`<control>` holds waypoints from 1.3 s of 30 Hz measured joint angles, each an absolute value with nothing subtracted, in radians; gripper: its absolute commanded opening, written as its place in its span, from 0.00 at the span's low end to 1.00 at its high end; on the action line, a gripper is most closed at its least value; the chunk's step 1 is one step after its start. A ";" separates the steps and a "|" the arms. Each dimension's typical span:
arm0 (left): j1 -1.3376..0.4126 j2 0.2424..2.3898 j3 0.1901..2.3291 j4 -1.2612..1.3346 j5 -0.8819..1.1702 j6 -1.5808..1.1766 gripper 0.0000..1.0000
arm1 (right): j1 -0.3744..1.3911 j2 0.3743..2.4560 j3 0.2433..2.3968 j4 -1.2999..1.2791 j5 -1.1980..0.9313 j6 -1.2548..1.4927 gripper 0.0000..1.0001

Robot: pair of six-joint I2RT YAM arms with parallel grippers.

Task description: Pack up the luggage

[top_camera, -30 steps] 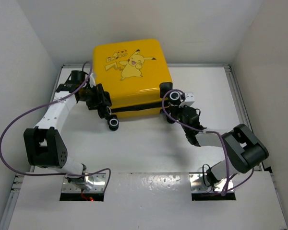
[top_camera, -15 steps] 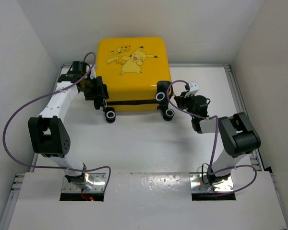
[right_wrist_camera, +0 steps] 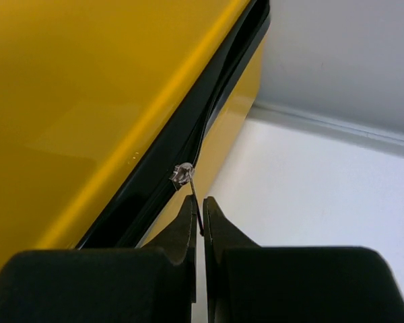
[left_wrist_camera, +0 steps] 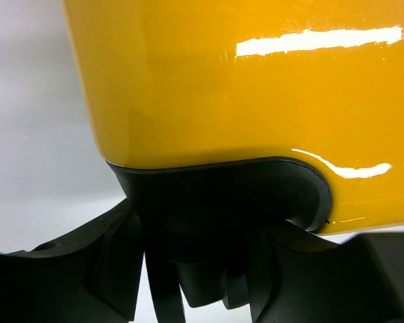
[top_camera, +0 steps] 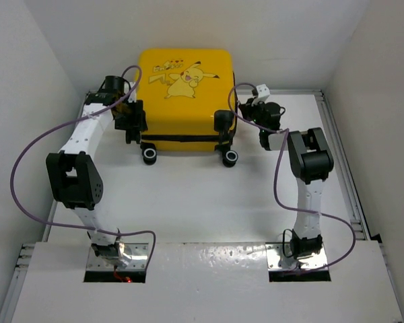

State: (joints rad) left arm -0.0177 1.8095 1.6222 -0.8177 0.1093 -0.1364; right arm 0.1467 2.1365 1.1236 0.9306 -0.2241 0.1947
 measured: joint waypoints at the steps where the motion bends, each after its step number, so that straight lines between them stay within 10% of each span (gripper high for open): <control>1: -0.019 1.816 1.633 -0.825 0.095 -0.128 0.00 | 0.144 2.179 1.184 0.929 -0.221 0.194 0.00; 15: -0.020 1.891 1.766 -0.943 0.022 -0.070 0.00 | 0.127 2.653 1.937 0.797 -0.197 0.224 0.00; 22: -0.020 1.899 1.785 -0.963 0.030 -0.078 0.70 | 0.127 2.692 1.992 0.786 -0.208 0.249 0.00; 25: -0.005 1.891 1.787 -0.973 0.020 -0.094 0.83 | 0.126 2.680 1.949 0.826 -0.201 0.256 0.00; 30: 0.013 1.816 1.716 -0.901 0.020 -0.090 1.00 | 0.127 2.593 1.803 0.880 -0.188 0.266 0.00; 39: 0.029 1.665 1.471 -0.628 0.028 -0.083 1.00 | 0.147 2.484 1.602 0.960 -0.173 0.284 0.00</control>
